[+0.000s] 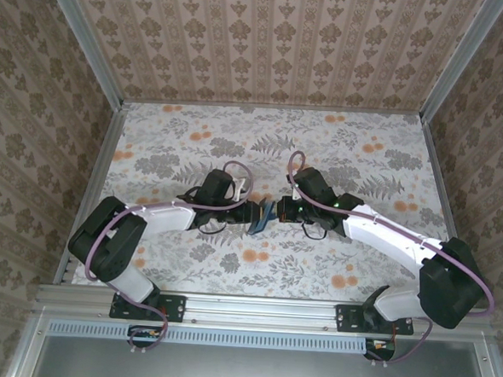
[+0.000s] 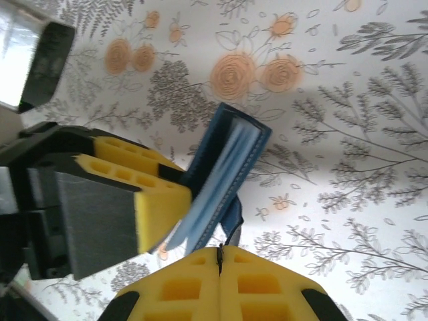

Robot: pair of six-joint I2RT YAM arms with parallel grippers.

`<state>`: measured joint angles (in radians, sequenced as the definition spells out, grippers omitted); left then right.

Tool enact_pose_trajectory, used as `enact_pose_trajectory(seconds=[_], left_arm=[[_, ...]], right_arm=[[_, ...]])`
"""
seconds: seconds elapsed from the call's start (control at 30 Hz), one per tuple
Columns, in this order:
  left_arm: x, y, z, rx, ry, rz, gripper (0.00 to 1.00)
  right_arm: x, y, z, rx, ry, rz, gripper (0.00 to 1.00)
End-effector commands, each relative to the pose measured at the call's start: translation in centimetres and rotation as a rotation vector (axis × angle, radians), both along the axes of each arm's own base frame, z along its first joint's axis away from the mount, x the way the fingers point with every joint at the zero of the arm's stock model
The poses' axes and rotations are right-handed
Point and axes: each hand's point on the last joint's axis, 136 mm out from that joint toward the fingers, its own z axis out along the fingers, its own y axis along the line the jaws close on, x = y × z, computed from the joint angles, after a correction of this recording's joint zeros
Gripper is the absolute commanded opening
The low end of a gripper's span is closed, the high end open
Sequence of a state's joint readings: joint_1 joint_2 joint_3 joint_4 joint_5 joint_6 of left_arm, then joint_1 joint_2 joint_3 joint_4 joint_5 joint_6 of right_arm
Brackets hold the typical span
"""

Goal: Put the credit cards into the card holder
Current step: Open the card holder at the center of the table, then flip over the card slot in the card holder.

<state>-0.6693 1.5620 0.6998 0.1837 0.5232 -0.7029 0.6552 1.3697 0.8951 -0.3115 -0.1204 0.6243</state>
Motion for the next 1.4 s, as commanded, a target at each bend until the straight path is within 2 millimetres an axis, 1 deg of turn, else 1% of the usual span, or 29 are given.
enact_pose_trajectory(seconds=[0.0,0.2,0.27,0.37,0.4,0.47,0.6,0.63,0.67,0.7,0.77,0.8,0.87,0.97,1.1,1.17,1.23,1.27,1.3,1.37], left_arm=[[-0.3,1.6,-1.4,0.067,0.027,0.034,0.27],[0.0,1.7,-1.6,0.069,0.036,0.034,0.26],[0.0,1.7,-1.9,0.069,0.039,0.036,0.22],[0.1,1.6,-2.2,0.066,0.051,0.034,0.19],[0.1,1.7,-2.2,0.066,0.055,0.034,0.18],[0.1,1.8,-2.3,0.072,0.054,0.040,0.16],[0.3,2.2,-2.9,0.089,0.070,0.049,0.05],[0.4,2.4,-2.9,0.089,0.074,0.054,0.03],[0.5,2.4,-3.0,0.090,0.072,0.058,0.00],[0.5,2.5,-3.0,0.088,0.071,0.062,0.00],[0.5,2.5,-3.1,0.082,0.074,0.064,0.00],[0.4,2.4,-3.1,0.079,0.077,0.061,0.00],[0.4,2.4,-3.0,0.075,0.083,0.066,0.00],[0.4,2.8,-3.4,0.083,0.085,0.085,0.00],[0.2,3.1,-3.8,0.079,0.112,0.104,0.00],[0.2,3.3,-4.0,0.076,0.109,0.120,0.00],[0.2,3.6,-4.2,0.085,0.111,0.129,0.00],[0.2,3.8,-4.3,0.089,0.118,0.138,0.00],[0.2,3.9,-4.3,0.088,0.120,0.146,0.00],[0.1,4.5,-4.5,0.098,0.118,0.167,0.00]], right_arm=[[0.5,-1.6,0.2,-0.066,-0.023,-0.027,0.00],[0.6,-1.9,-0.6,-0.080,-0.012,-0.029,0.00],[0.6,-1.9,-1.1,-0.090,-0.007,-0.021,0.00],[0.7,-2.4,-1.3,-0.108,-0.009,-0.027,0.00],[0.8,-2.5,-2.3,-0.123,0.014,-0.031,0.00],[0.9,-2.5,-2.5,-0.120,0.013,-0.031,0.00],[1.1,-3.0,-2.5,-0.139,0.008,-0.033,0.00],[1.2,-3.4,-2.5,-0.147,0.008,-0.040,0.05],[1.2,-3.6,-2.5,-0.153,0.008,-0.046,0.17],[1.3,-3.8,-2.6,-0.153,0.011,-0.043,0.29],[0.9,-3.0,-2.8,-0.110,0.024,-0.003,0.41],[0.7,-2.6,-2.8,-0.077,0.036,0.001,0.45],[0.3,-1.3,-3.2,0.017,0.083,0.017,0.49],[0.1,-0.4,-4.1,0.064,0.136,0.028,0.53],[0.0,-0.3,-5.3,0.063,0.176,0.009,0.53],[-0.1,-0.2,-5.6,0.063,0.189,0.008,0.47],[-0.1,-0.6,-6.0,0.049,0.199,-0.007,0.37],[-0.1,-0.7,-6.1,0.045,0.198,-0.013,0.34],[-0.1,-0.7,-6.0,0.046,0.195,-0.017,0.34],[-0.1,-0.8,-5.7,0.047,0.184,-0.012,0.39]])
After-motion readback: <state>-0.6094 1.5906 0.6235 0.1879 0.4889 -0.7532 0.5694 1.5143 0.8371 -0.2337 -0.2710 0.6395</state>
